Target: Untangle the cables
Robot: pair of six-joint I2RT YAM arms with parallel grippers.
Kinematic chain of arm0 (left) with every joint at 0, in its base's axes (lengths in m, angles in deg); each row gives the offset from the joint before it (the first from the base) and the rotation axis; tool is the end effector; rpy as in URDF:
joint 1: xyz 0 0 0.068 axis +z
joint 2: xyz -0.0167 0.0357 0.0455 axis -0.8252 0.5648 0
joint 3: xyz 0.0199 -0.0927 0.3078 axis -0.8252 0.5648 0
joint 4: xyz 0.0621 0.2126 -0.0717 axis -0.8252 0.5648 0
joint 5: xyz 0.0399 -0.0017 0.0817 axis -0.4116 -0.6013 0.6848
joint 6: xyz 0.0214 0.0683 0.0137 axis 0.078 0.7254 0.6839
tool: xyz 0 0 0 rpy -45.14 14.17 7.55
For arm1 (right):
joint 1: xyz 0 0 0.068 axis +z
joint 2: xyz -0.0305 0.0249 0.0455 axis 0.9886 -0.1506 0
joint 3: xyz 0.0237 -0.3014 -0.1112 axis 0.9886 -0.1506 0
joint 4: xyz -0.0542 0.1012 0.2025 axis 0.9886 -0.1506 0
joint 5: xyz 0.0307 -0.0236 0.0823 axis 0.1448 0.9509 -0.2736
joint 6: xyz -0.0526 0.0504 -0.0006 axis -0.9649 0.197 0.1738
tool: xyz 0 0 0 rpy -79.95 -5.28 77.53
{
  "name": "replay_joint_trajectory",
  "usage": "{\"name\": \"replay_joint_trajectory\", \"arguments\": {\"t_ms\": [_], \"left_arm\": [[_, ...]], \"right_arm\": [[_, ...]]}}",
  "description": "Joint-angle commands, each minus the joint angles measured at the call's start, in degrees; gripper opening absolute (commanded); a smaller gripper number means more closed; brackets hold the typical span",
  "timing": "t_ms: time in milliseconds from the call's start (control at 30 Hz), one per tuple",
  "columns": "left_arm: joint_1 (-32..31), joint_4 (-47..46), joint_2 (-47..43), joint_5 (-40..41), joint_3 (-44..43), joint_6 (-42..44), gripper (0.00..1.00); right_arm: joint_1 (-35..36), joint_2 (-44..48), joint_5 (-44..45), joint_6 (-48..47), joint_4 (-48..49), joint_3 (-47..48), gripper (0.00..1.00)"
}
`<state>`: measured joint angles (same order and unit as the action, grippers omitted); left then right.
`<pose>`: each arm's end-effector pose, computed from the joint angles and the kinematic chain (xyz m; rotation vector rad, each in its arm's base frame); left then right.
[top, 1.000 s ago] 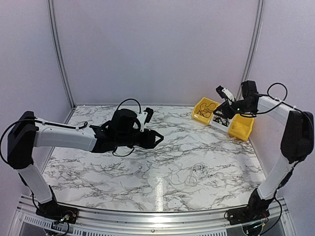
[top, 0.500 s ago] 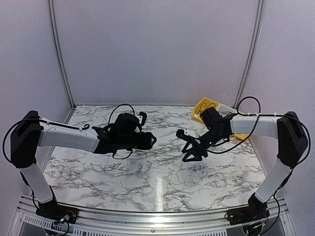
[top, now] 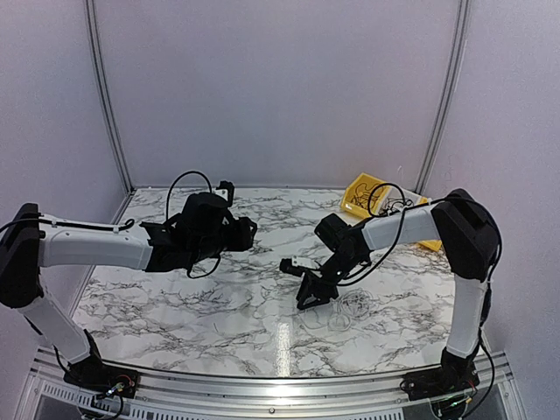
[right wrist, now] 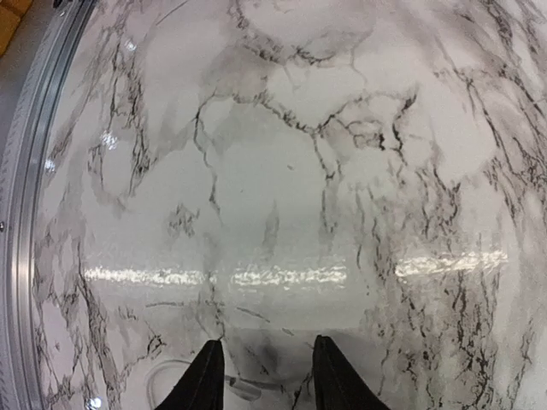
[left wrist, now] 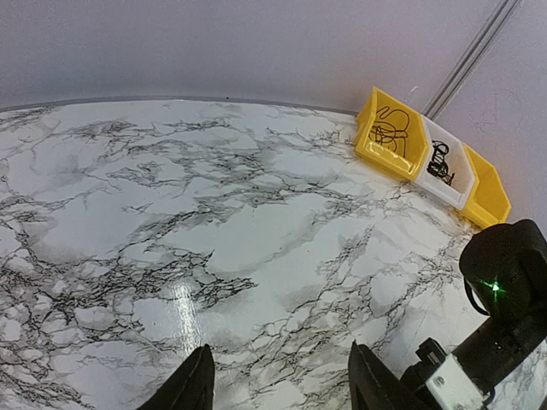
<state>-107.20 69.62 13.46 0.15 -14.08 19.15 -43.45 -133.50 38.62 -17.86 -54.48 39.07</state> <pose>0.2406 -0.2694 0.3092 0.1171 1.9791 -0.6078 0.2662 0.2575 0.1808 -1.7906 2.0257 1.0042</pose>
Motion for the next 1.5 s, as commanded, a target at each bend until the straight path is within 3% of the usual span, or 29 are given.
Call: {"name": "replay_joint_trajectory", "arguments": {"t_ms": [0, 67, 100, 367, 533, 700, 867, 1067, 1267, 1467], "left_arm": [[0.22, 0.02, -1.05, 0.83, -0.64, 1.9, 0.55], [0.18, -0.08, -1.0, 0.4, -0.99, 3.12, 0.55], [0.14, -0.07, -1.07, 0.39, -1.16, 3.72, 0.55], [0.17, -1.54, -1.98, -0.06, -1.74, 10.6, 0.55], [-0.95, -2.34, -11.83, 5.25, -1.2, 19.97, 0.55], [-2.61, -11.09, -17.07, -2.97, 6.86, 18.43, 0.57], [-12.11, -28.84, -18.74, -4.46, 17.05, 25.7, 0.6], [-15.22, -36.22, -5.53, -5.75, 11.58, 25.57, 0.61], [-15.02, -41.3, 13.01, 1.42, -0.21, 22.47, 0.61], [-13.5, -41.95, 29.78, 0.96, -11.25, 15.17, 0.52]], "right_arm": [[0.5, -1.34, -1.69, 1.61, -0.33, 3.95, 0.21], [0.48, -0.15, -1.69, 0.98, -2.69, 4.93, 0.01], [0.49, 1.17, -1.48, 0.7, -4.22, 5.57, 0.0], [0.25, 19.15, -1.97, 3.32, -11.31, 14.02, 0.0], [0.06, 24.43, 0.9, 9.64, -11.33, 22.29, 0.0], [0.07, 26.53, 1.65, 15.09, -9.25, 28.94, 0.0], [0.13, 26.57, 2.74, 19.41, -6.34, 31.33, 0.0], [0.14, 24.99, 2.71, 19.75, -8.0, 36.27, 0.0], [0.16, 25.7, 0.85, 20.11, -9.25, 40.03, 0.0], [-0.23, 27.54, 2.47, 18.58, -8.56, 45.07, 0.0]]}}
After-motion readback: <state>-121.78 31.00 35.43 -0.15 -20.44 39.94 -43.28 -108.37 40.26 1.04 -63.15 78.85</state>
